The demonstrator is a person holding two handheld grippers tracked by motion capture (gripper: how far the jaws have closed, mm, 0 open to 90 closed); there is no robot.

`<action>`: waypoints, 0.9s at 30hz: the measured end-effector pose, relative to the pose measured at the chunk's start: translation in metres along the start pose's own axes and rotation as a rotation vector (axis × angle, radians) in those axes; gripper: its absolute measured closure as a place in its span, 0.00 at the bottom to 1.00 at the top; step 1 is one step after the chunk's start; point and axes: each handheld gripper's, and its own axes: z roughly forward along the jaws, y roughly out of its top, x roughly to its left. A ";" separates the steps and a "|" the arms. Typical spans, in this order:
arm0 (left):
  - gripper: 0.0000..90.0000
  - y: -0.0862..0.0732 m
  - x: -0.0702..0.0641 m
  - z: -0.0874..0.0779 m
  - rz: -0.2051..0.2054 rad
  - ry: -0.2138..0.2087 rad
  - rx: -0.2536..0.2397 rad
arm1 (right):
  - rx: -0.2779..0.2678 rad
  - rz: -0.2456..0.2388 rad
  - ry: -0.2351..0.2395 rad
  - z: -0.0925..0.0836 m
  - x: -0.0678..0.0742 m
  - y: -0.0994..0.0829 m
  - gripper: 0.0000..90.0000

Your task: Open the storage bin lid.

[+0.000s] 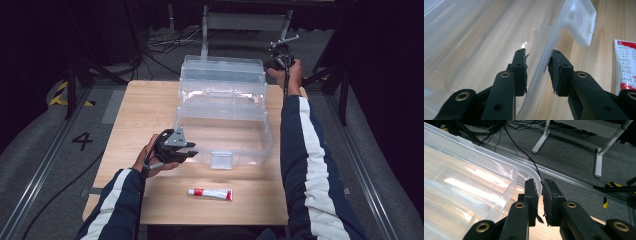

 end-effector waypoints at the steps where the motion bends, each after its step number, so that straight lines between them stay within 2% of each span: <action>1: 0.76 0.000 0.000 0.000 0.000 0.001 0.000 | 0.003 -0.006 0.000 -0.001 0.000 0.000 0.91; 20: 0.76 0.000 0.000 0.000 0.000 0.000 0.000 | -0.009 -0.025 0.015 -0.010 0.010 -0.005 0.89; 27: 0.76 0.000 0.000 0.000 0.006 0.000 0.000 | -0.039 -0.020 0.029 -0.024 0.012 -0.015 0.87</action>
